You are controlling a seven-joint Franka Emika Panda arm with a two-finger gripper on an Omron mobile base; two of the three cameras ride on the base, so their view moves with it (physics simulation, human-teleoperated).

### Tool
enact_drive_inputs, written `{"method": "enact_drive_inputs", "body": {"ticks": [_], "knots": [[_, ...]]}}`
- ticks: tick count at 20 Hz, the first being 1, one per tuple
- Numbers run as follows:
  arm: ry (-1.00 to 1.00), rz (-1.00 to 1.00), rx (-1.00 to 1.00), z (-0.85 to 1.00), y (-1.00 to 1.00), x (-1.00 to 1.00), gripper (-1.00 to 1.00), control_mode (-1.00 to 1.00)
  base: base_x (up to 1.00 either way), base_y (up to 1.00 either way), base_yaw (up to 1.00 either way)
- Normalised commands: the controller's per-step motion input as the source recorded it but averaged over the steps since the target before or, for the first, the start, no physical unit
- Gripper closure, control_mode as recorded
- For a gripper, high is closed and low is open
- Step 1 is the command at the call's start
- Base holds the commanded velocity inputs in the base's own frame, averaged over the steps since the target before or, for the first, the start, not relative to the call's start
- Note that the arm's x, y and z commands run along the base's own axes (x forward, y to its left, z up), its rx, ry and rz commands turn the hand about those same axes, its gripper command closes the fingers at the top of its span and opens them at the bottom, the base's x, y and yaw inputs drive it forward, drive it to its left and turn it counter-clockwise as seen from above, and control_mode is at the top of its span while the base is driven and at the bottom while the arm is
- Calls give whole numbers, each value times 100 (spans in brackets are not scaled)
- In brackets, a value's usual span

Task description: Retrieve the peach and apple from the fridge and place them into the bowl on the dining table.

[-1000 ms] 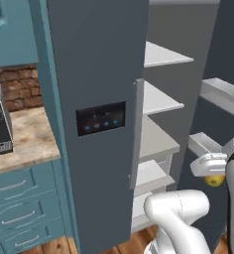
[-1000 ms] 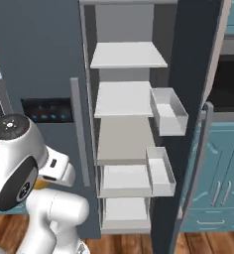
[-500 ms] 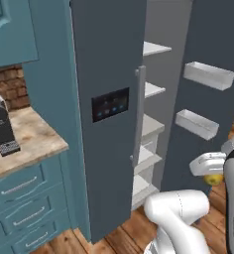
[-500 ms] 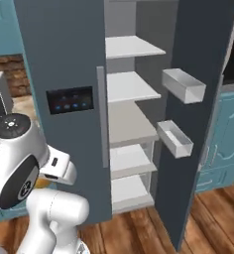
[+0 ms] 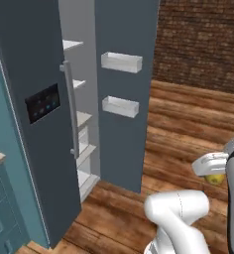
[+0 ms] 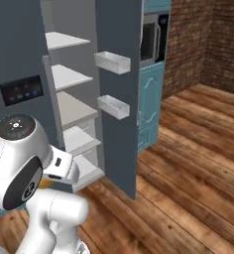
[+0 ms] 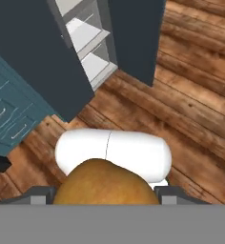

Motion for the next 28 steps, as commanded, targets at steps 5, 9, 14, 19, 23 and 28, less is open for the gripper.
{"method": "enact_drive_inputs", "body": {"ticks": [5, 9, 14, 19, 23, 28], "knots": [[0, 0, 0, 0, 0, 0, 100, 100, -100, 10, -66], [0, 0, 0, 0, 0, 0, 100, 100, -100, 9, -62], [0, 0, 0, 0, 0, 0, 100, 100, -100, 8, -56], [0, 0, 0, 0, 0, 0, 100, 100, -100, 0, -45], [0, 0, 0, 0, 0, 0, 100, 100, -100, 5, -40], [0, 0, 0, 0, 0, 0, 100, 100, -100, 23, -38]]}}
